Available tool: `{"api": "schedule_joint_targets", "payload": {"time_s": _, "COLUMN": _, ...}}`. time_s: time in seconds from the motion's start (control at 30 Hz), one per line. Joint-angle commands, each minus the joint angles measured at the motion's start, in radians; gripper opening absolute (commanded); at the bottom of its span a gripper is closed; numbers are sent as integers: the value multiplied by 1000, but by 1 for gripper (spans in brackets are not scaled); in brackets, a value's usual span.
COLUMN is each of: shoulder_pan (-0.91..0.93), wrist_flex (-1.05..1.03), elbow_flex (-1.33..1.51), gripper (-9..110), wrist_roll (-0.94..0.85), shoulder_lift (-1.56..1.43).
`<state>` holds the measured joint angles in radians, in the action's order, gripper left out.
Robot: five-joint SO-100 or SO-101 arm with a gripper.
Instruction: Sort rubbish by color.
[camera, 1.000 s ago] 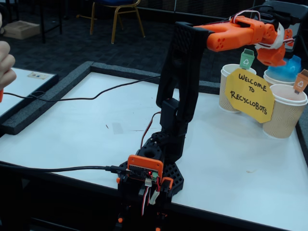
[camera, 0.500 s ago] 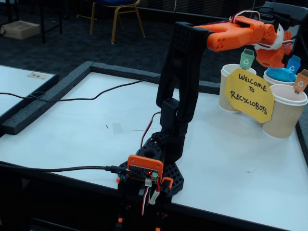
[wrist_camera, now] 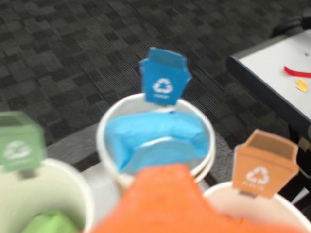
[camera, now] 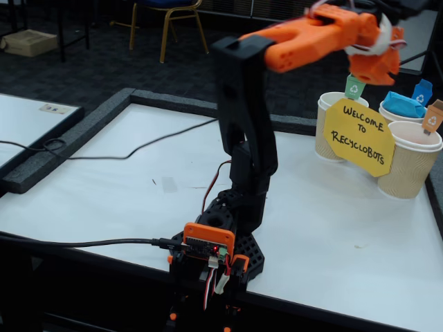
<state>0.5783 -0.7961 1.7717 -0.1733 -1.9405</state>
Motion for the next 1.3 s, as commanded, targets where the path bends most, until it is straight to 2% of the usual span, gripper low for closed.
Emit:
{"api": "schedule_joint_targets", "payload": {"time_s": 0.0, "shoulder_pan": -54, "wrist_flex": -32, "elbow_flex": 63, "gripper": 0, "wrist_roll": -18, "shoulder_lift": -354}}
{"api": "schedule_joint_targets", "payload": {"time_s": 0.53, "shoulder_pan": -224, "wrist_flex": -172, "elbow_flex": 557, "gripper": 0, "wrist_roll": -20, "shoulder_lift": -943}}
{"api": "schedule_joint_targets", "payload": {"time_s": 0.8, "shoulder_pan": -560, "wrist_flex": -336, "elbow_flex": 509, "gripper": 0, "wrist_roll": -44, "shoulder_lift": -959}}
{"api": "schedule_joint_targets", "payload": {"time_s": 1.27, "shoulder_pan": -1134, "wrist_flex": -491, "elbow_flex": 439, "gripper": 0, "wrist_roll": -114, "shoulder_lift": -957}}
